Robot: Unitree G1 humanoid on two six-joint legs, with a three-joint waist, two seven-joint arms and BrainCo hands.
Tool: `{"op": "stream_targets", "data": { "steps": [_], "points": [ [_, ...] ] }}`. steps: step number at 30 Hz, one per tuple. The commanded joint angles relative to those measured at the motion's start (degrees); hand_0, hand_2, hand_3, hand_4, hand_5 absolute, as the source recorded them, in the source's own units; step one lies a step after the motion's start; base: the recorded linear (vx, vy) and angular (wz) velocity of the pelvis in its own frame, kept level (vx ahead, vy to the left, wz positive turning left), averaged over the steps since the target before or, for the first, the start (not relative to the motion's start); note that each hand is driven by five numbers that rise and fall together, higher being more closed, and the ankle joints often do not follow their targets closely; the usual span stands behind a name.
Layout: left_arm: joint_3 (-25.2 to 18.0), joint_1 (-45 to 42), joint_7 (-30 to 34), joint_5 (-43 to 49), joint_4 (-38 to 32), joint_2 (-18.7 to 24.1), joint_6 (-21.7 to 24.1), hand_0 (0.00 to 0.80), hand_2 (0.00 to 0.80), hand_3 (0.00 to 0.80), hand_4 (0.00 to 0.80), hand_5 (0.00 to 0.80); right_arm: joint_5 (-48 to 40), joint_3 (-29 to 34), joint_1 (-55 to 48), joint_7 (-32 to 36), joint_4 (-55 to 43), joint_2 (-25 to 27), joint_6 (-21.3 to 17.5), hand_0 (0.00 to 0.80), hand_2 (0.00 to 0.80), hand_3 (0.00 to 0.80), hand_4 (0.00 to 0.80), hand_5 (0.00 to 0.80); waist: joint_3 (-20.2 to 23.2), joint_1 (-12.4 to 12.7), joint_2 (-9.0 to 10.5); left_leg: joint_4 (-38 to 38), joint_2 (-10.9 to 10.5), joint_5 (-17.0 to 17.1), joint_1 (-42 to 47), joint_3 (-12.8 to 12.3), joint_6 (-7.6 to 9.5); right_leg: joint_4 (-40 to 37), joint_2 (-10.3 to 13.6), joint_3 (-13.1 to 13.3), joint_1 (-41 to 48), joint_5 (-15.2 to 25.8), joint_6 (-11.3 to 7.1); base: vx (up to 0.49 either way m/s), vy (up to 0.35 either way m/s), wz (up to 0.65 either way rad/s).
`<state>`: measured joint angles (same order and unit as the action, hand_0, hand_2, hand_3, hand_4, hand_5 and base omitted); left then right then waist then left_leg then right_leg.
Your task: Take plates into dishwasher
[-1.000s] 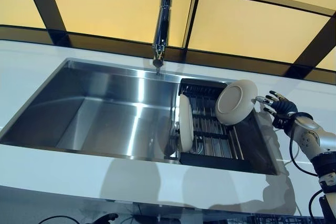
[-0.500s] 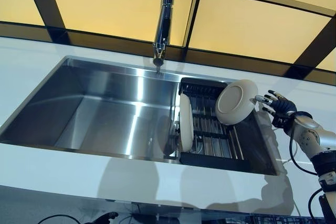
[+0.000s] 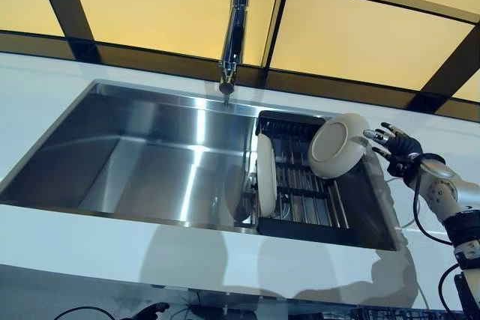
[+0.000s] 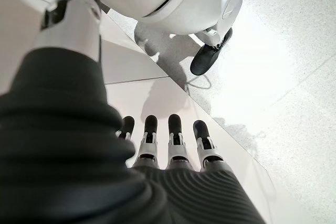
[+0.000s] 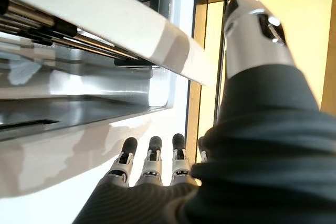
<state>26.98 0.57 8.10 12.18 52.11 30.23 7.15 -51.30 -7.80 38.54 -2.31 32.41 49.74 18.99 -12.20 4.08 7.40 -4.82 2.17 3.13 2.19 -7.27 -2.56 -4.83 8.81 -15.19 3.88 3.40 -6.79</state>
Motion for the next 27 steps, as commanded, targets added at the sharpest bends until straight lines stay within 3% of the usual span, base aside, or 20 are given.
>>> {"op": "stream_targets", "data": {
  "steps": [1, 27],
  "points": [
    [2.11, 1.35, -0.59, -1.4, 1.77, -0.21, 1.97, 0.0, 0.0, 0.0, 0.0, 0.0, -1.45, -4.02, 8.64, 0.27, 1.25, 1.51, -1.84, 0.0, 0.0, 0.0, 0.0, 0.0, 1.31, 2.13, -0.43, -0.17, 2.34, -5.02, 2.32, -0.33, -0.82, 0.73, 0.21, -0.05, -2.07, 3.18, -4.66, 0.0, 0.0, 0.0],
    [2.57, 1.84, -1.11, -3.45, 1.18, -0.56, 1.75, 0.0, 0.0, 0.0, 0.0, 0.0, -1.64, -5.46, 9.58, 3.6, 4.03, -0.44, 0.06, 0.0, 0.0, 0.0, 0.0, 0.0, -0.06, 2.7, -0.99, -0.18, 2.0, -4.87, 1.87, 0.05, -0.79, 0.82, 0.71, -0.65, -2.56, 3.41, -4.59, -0.001, 0.002, 0.02]
  ]
}}
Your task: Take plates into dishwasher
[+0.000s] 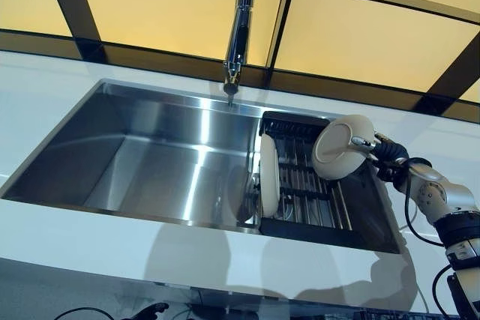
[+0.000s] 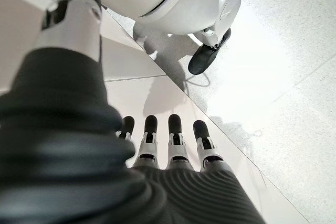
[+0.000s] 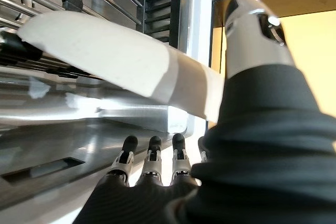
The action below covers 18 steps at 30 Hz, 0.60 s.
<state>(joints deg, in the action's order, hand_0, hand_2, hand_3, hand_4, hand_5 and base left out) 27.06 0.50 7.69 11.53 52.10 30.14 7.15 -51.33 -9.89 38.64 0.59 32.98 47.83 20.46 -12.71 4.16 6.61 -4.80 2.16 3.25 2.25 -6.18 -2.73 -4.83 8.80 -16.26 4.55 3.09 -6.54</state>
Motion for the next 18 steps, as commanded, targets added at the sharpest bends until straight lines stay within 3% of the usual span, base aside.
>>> {"op": "stream_targets", "data": {
  "steps": [1, 7, 9, 10, 18],
  "points": [
    [2.48, 1.92, -0.77, -2.84, 1.26, -0.54, 1.77, 0.0, 0.0, 0.0, 0.0, 0.0, -1.51, -3.38, 9.51, 0.72, 3.49, 1.34, -1.34, 0.0, 0.0, 0.0, 0.0, 0.0, 0.42, 2.64, -0.23, -0.2, 1.99, -4.99, 1.75, -1.02, -0.63, 0.81, 0.73, 0.43, -3.26, 3.72, -4.85, 0.0, 0.0, 0.0],
    [2.35, 1.93, -0.74, -3.36, 0.71, -0.5, 1.58, 0.0, 0.0, 0.0, 0.0, 0.0, -1.26, -3.7, 9.19, 2.23, 3.54, 0.78, -0.24, 0.0, 0.0, 0.0, 0.0, 0.0, 0.02, 2.8, -0.31, -0.2, 2.02, -4.79, 1.26, -0.85, -0.67, 0.81, 0.86, 0.38, -3.58, 3.78, -4.84, 0.0, 0.0, 0.0],
    [2.39, 2.13, -0.76, -3.62, 0.45, -0.36, 1.59, 0.0, 0.0, 0.0, 0.0, 0.0, -0.12, -4.3, 9.41, 3.22, 3.75, 0.73, -0.55, 0.577, 0.577, 0.577, 0.577, 0.577, -0.26, 2.91, -0.26, -0.19, 2.04, -4.68, 1.02, -0.81, -0.66, 0.81, 0.84, 0.35, -3.7, 3.78, -4.74, -0.034, 0.008, 0.01],
    [2.39, 2.22, -0.81, -3.68, 0.55, -0.33, 1.77, 0.0, 0.0, 0.0, 0.0, 0.0, 0.58, -4.51, 9.54, 3.52, 4.03, 0.76, -0.91, 0.8, 0.8, 0.8, 0.8, 0.8, -0.37, 2.93, -0.24, -0.19, 2.05, -4.65, 0.98, -0.77, -0.65, 0.84, 0.82, 0.29, -3.76, 3.81, -4.73, -0.035, 0.002, 0.01],
    [2.72, 2.02, -1.25, -3.01, 0.52, -0.43, 2.05, 0.0, 0.0, 0.0, 0.0, 0.0, 2.93, -4.66, 10.39, 1.54, 4.62, 1.96, -2.9, 0.8, 0.8, 0.8, 0.8, 0.8, -0.29, 3.02, 0.19, -0.2, 2.2, -4.79, 1.24, -0.87, -0.76, 0.8, 0.77, -0.13, -3.49, 3.85, -4.83, 0.0, 0.0, 0.0]
  ]
}}
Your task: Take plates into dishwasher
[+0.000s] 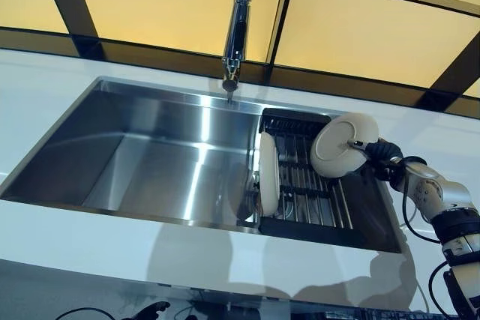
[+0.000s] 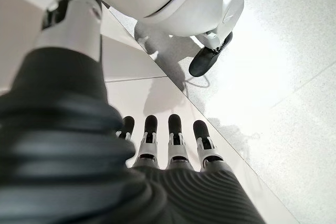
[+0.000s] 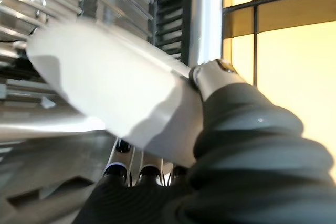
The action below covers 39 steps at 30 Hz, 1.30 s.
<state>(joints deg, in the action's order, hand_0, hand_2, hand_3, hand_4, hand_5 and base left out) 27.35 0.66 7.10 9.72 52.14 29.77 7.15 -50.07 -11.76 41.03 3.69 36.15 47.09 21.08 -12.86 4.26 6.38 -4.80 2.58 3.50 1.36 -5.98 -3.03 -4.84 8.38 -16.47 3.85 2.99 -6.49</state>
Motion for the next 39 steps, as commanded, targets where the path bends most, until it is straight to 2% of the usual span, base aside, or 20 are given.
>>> {"op": "stream_targets", "data": {
  "steps": [1, 11, 21, 27, 30, 36, 39],
  "points": [
    [2.47, 1.84, -0.69, -1.18, 0.51, -0.04, 2.08, 0.0, 0.0, 0.0, 0.0, 0.0, 1.81, -2.79, 8.06, -1.81, 1.47, 2.8, -3.66, 0.8, 0.8, 0.8, 0.8, 0.8, -0.12, 2.91, 0.46, -0.2, 1.81, -5.04, 2.16, -1.12, -0.47, 0.8, 1.2, 0.06, -2.77, 3.97, -4.88, 0.0, 0.0, 0.0],
    [2.51, 1.71, -0.6, -0.83, 0.87, -0.44, 2.08, 0.0, 0.0, 0.0, 0.0, 0.0, 5.19, -2.93, 8.5, -6.91, -0.86, 4.26, -4.55, 0.8, 0.8, 0.8, 0.8, 0.8, 1.14, 2.43, 0.55, -0.2, 1.81, -5.47, 3.17, -1.52, -0.47, 0.62, 0.94, 0.42, -1.85, 3.61, -4.81, 0.0, 0.0, 0.0],
    [2.56, 1.18, -2.56, 1.2, 2.02, -1.44, 2.09, 0.0, 0.0, 0.0, 0.0, 0.0, 5.21, -2.31, 9.28, -9.16, -2.5, 6.25, -5.59, 0.8, 0.8, 0.8, 0.8, 0.8, 3.37, 1.91, 0.89, -0.2, 1.94, -5.96, 4.49, -2.18, -0.62, 0.39, 0.79, 0.89, -0.47, 2.96, -4.74, -0.007, 0.023, 0.0],
    [1.06, 1.59, -6.38, 0.47, 4.18, -2.3, -2.79, 0.0, 0.0, 0.0, 0.0, 0.0, 5.45, -1.81, 10.34, -11.03, -3.76, 7.56, -5.12, 0.8, 0.8, 0.8, 0.8, 0.8, 4.51, 1.47, 0.91, 0.19, 1.92, -6.23, 5.2, -2.62, -0.57, 0.48, 0.87, 1.67, 0.24, 2.44, -4.57, -0.04, 0.076, -0.02],
    [-1.48, 1.73, -7.98, -1.85, 5.54, -3.22, -6.36, 0.0, 0.0, 0.0, 0.0, 0.0, 5.6, -1.14, 9.9, -11.88, -4.77, 8.18, -4.49, 0.8, 0.8, 0.8, 0.8, 0.8, 4.92, 1.09, 1.0, 0.88, 1.88, -6.68, 5.91, -2.83, -0.36, 0.9, 1.23, 2.19, 0.71, 2.14, -4.49, -0.065, 0.105, -0.03],
    [-2.44, 2.18, -6.31, 2.16, 5.06, -3.28, -7.35, 0.0, 0.0, 0.0, 0.0, 0.0, 5.62, -0.17, 9.6, -13.63, -5.07, 9.54, -4.42, 0.8, 0.8, 0.8, 0.8, 0.8, 4.25, 0.41, 1.51, 9.21, 0.97, -10.35, 4.64, -2.57, 0.94, 4.15, 3.43, 4.23, 0.31, 2.05, -4.8, -0.044, 0.128, -0.1],
    [-1.19, 2.78, -4.5, 4.45, 2.85, -1.75, -8.43, 0.0, 0.0, 0.0, 0.0, 0.0, 5.84, 1.46, 7.38, -15.45, -6.73, 10.42, -6.44, 0.8, 0.8, 0.8, 0.8, 0.8, 2.59, -0.56, 1.96, 13.38, -0.59, -13.19, 3.98, -1.44, 2.17, 4.93, 5.35, 6.19, -1.8, 5.35, -6.41, 0.043, 0.037, -0.13]
  ]
}}
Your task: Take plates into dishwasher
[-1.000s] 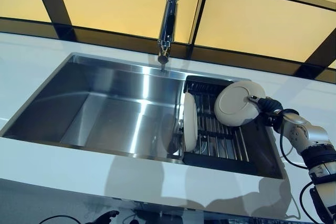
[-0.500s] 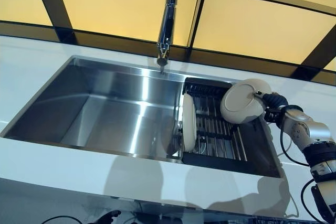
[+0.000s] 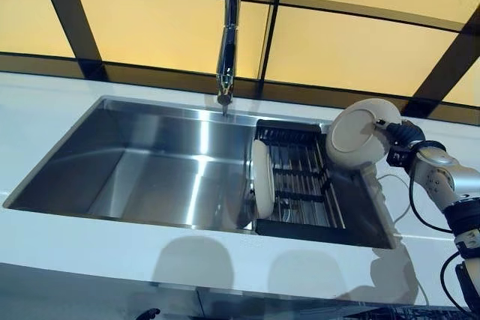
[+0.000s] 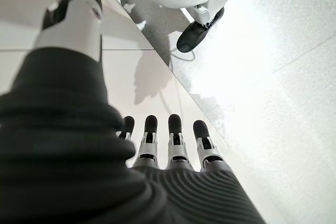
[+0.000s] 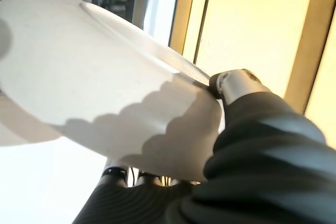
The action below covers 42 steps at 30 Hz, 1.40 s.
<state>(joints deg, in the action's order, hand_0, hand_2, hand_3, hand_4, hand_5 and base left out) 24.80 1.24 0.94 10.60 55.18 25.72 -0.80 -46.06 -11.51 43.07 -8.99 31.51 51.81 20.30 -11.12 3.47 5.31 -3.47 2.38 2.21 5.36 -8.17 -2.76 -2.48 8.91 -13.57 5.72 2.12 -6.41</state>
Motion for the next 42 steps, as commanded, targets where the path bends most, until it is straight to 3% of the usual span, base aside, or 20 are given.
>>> {"op": "stream_targets", "data": {
  "steps": [1, 3, 6, 9, 11, 12, 15, 22, 28, 34, 35, 36, 37, 39, 40, 41, 42],
  "points": [
    [1.76, 2.44, 2.15, 4.07, -0.47, 3.07, -0.95, 0.0, 0.0, 0.0, 0.0, 0.0, 2.01, 2.06, 4.34, -3.06, -2.79, 5.9, -6.5, 0.8, 0.8, 0.8, 0.8, 0.8, 0.42, -0.14, 3.45, 12.46, -1.34, -12.58, 0.11, 1.02, 1.87, 0.72, 5.89, 3.24, -4.63, 9.92, -7.53, 0.015, -0.008, -0.06],
    [1.06, 1.93, 1.18, 3.53, -0.87, 3.76, -2.62, 0.0, 0.0, 0.0, 0.0, 0.0, 2.34, 3.56, 3.55, -2.74, -5.03, 5.29, -7.35, 0.8, 0.8, 0.8, 0.8, 0.8, -0.11, -0.37, 2.31, 10.55, -1.48, -11.75, 1.51, 0.08, 1.36, 0.58, 5.33, -0.07, -7.39, 11.4, -7.54, -0.159, 0.087, -0.16],
    [0.1, 1.05, -0.4, 1.3, -0.77, 4.41, -3.58, 0.0, 0.0, 0.0, 0.0, 0.0, 1.83, 3.63, 4.67, -3.25, -7.68, 5.88, -6.07, 0.8, 0.8, 0.8, 0.8, 0.8, 0.75, 0.12, 0.28, 8.06, -1.29, -9.3, 0.71, -0.94, 2.32, 7.19, 3.25, -0.62, -8.03, 6.98, -5.82, -0.339, 0.161, -0.64],
    [-2.03, 0.53, -1.66, -1.66, 0.48, 4.23, -3.39, 0.0, 0.0, 0.0, 0.0, 0.0, 1.31, 3.37, 6.16, -0.81, -7.02, 6.69, -8.06, 0.8, 0.8, 0.8, 0.8, 0.8, 2.89, 2.42, -1.19, 7.5, -0.63, -7.49, -2.93, -3.74, 3.84, 14.58, 2.66, -3.15, -4.98, 0.66, -2.88, -0.485, 0.129, -0.95],
    [-2.61, 1.01, -1.47, -2.53, 1.46, 4.1, -2.93, 0.0, 0.0, 0.0, 0.0, 0.0, 1.25, 3.25, 6.09, -0.45, -6.05, 7.19, -9.12, 0.8, 0.8, 0.8, 0.8, 0.8, 3.85, 3.1, -0.55, 9.77, -0.97, -7.97, -5.73, -4.11, 4.8, 15.87, 1.72, -1.4, -2.8, -1.28, -2.28, -0.305, -0.013, -0.74],
    [-2.25, 1.77, -1.12, -2.25, 1.9, 4.23, -2.75, 0.0, 0.0, 0.0, 0.0, 0.0, 1.07, 3.54, 5.46, -0.5, -5.46, 7.54, -9.53, 0.8, 0.8, 0.8, 0.8, 0.8, 4.3, 3.36, 0.85, 13.1, -1.7, -8.29, -8.94, -3.65, 5.29, 14.12, -0.03, 0.86, -0.12, -2.65, -2.19, -0.204, -0.077, -0.45],
    [-2.11, 4.22, -1.79, -3.39, 2.22, 3.81, -2.55, 0.0, 0.0, 0.0, 0.0, 0.0, 1.09, 2.52, 7.53, 1.15, -1.73, 7.05, -11.56, 0.8, 0.8, 0.8, 0.8, 0.8, 4.36, 5.97, 3.32, 19.07, 0.25, -8.58, -16.02, -6.9, 4.35, 7.03, -0.26, -2.06, 5.24, -6.1, -1.37, -0.343, -0.135, -0.28],
    [-0.77, 5.64, -2.8, -2.86, 0.08, 2.67, -2.42, 0.0, 0.0, 0.0, 0.0, 0.0, -0.07, 3.09, 7.68, -1.19, -0.48, 9.57, -10.5, 0.8, 0.8, 0.8, 0.8, 0.8, 4.38, 5.2, 3.92, 13.95, 0.38, -6.43, -13.1, -6.45, 3.25, 7.85, -2.53, -2.76, 4.08, -6.55, -0.86, -0.222, -0.102, -0.26],
    [-1.48, 5.09, -5.21, -3.83, 2.4, 2.76, -4.61, 0.0, 0.0, 0.0, 0.0, 0.0, -0.16, 3.66, 7.77, -0.05, 0.73, 12.56, -9.62, 0.8, 0.8, 0.8, 0.8, 0.8, 5.18, 4.49, 3.26, 6.56, -1.23, -3.49, -9.16, -5.53, 2.76, 8.0, -5.32, -3.37, 3.35, -7.88, 0.56, -0.196, -0.08, 0.1],
    [-5.09, 2.11, -6.59, -7.8, 4.55, 2.11, -6.58, 0.0, 0.0, 0.0, 0.0, 0.0, 3.45, 1.32, 11.3, 2.0, 1.88, 15.04, -7.38, 0.8, 0.8, 0.8, 0.8, 0.8, 5.05, 5.13, 0.69, 0.81, -2.31, 4.17, -12.18, -7.95, -0.54, 5.16, -9.91, -1.28, 5.27, -9.73, 2.94, -0.177, -0.017, 0.0],
    [-5.76, 1.27, -6.33, -7.13, 4.65, 1.88, -6.5, 0.0, 0.0, 0.0, 0.0, 0.0, 4.47, 0.77, 12.06, 2.35, 1.99, 15.29, -6.78, 0.8, 0.8, 0.8, 0.8, 0.8, 4.85, 5.96, 0.55, 0.91, -2.96, 5.49, -13.77, -5.84, -1.34, 4.26, -10.5, 0.06, 5.83, -9.37, 3.23, -0.21, 0.028, -0.15],
    [-6.24, 0.26, -6.49, -7.63, 4.64, 1.72, -6.35, 0.0, 0.0, 0.0, 0.0, 0.0, 5.13, -0.39, 13.29, 3.09, 2.13, 15.47, -6.4, 0.8, 0.8, 0.8, 0.8, 0.8, 4.31, 6.65, 0.63, 3.22, -3.29, 4.85, -14.87, -2.07, -1.55, 3.91, -10.33, 1.69, 5.29, -8.69, 3.59, -0.242, 0.055, -0.19],
    [-6.7, 0.16, -6.5, -8.15, 4.28, 1.7, -6.66, 0.0, 0.0, 0.0, 0.0, 0.0, 5.76, -1.21, 14.12, 3.24, 2.11, 15.41, -6.05, 0.8, 0.8, 0.8, 0.8, 0.8, 4.07, 6.64, 0.84, 5.17, -3.03, 3.68, -14.71, -0.79, -1.34, 3.91, -9.81, 2.01, 4.51, -8.19, 3.71, -0.311, 0.095, -0.39],
    [-7.24, 1.07, -5.16, -8.06, 3.38, 1.52, -7.15, 0.0, 0.0, 0.0, 0.0, 0.0, 5.99, -2.96, 15.5, 3.59, 2.13, 16.59, -5.65, 0.8, 0.8, 0.8, 0.8, 0.8, 3.96, 4.44, 2.54, 15.42, -0.39, -2.8, -13.21, -3.3, -0.28, 3.89, -6.39, -0.35, 1.93, -5.51, 3.51, -0.357, 0.095, -0.45],
    [-7.08, 1.71, -4.78, -7.95, 3.02, 1.23, -6.88, 0.0, 0.0, 0.0, 0.0, 0.0, 6.6, -3.18, 15.6, 4.35, 2.06, 17.8, -5.43, 0.8, 0.8, 0.8, 0.8, 0.8, 4.18, 3.25, 3.81, 20.2, 1.15, -5.9, -11.74, -2.9, -0.02, 3.65, -4.44, -1.11, 0.75, -3.96, 3.28, -0.378, 0.139, -0.07],
    [-6.89, 2.24, -4.97, -8.46, 2.76, 0.45, -6.13, 0.0, 0.0, 0.0, 0.0, 0.0, 7.57, -2.55, 14.74, 6.02, 1.35, 20.02, -5.21, 0.8, 0.8, 0.8, 0.8, 0.8, 5.25, 1.12, 4.08, 20.45, 2.82, -8.53, -7.08, -0.55, -0.03, 4.87, -3.13, -1.4, -1.81, -3.25, 2.88, -0.255, 0.116, 0.12],
    [-6.85, 2.24, -4.99, -8.51, 2.76, 0.42, -6.06, 0.0, 0.0, 0.0, 0.0, 0.0, 7.67, -2.28, 14.43, 6.16, 1.21, 20.17, -5.2, 0.8, 0.8, 0.8, 0.8, 0.8, 5.29, 1.01, 4.04, 20.23, 2.9, -8.64, -6.62, -0.35, -0.07, 5.07, -3.11, -1.45, -1.91, -3.32, 2.86, -0.215, 0.165, -0.01]
  ]
}}
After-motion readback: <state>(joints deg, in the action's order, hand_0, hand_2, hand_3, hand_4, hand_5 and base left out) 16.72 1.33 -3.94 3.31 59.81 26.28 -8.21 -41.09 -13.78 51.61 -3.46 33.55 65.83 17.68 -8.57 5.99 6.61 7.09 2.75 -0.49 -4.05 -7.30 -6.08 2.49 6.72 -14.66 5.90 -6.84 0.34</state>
